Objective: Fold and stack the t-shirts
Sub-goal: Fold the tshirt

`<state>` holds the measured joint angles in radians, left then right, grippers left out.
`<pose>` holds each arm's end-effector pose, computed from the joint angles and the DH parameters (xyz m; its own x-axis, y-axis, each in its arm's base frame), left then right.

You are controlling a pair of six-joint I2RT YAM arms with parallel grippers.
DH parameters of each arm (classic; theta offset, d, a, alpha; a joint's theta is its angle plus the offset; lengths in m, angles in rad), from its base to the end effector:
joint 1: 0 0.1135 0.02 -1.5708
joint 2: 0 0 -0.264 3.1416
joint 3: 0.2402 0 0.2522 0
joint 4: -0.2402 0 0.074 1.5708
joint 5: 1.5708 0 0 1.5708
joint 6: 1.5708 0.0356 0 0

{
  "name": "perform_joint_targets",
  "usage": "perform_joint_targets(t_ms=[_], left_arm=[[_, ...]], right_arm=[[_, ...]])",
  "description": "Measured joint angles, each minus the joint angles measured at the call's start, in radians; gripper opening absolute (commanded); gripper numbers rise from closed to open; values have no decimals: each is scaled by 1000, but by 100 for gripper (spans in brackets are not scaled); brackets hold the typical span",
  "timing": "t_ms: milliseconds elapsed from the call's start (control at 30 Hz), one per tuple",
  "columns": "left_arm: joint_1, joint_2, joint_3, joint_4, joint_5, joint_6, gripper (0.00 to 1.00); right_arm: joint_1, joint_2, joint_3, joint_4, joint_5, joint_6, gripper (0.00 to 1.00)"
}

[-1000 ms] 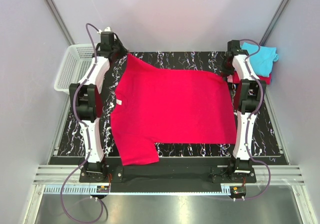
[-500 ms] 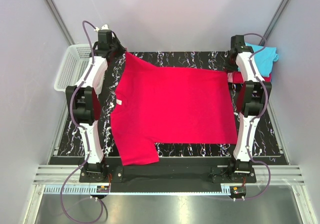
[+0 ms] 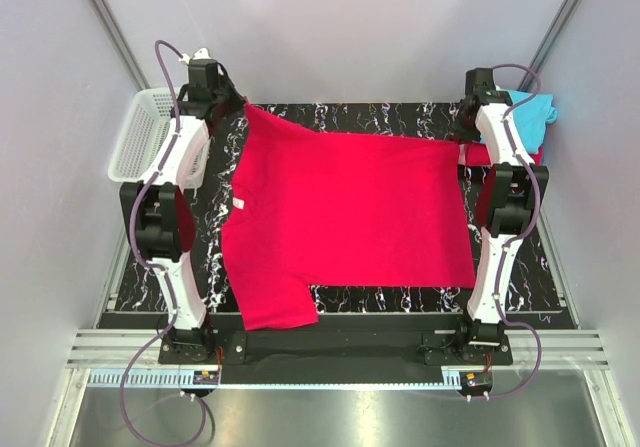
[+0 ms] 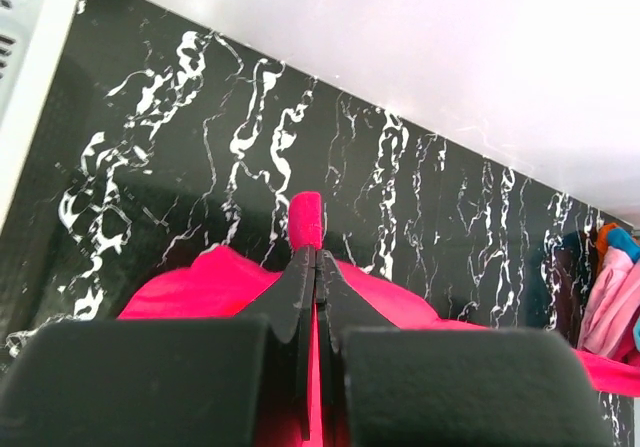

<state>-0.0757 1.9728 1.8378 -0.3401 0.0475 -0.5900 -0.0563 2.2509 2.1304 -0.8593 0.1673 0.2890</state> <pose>0.4700 -0.0373 0.3328 -0.4445 -0.5236 -0.7268 -0.1560 0.8442 -0.5128 0.4961 -0.0339 0.2583 -0.7525 0.3239 -0.5735 0.3783 0.9253 0.0262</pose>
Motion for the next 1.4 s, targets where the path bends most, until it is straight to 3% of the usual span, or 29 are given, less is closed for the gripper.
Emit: perform_joint_targets(t_ms=[833, 1400], left_arm=[[6, -280, -278, -10, -70, -10, 0], [6, -465, -493, -27, -69, -41, 0]], right_arm=[[-24, -157, -190, 10, -18, 6, 0], [-26, -310, -419, 36, -55, 20, 0]])
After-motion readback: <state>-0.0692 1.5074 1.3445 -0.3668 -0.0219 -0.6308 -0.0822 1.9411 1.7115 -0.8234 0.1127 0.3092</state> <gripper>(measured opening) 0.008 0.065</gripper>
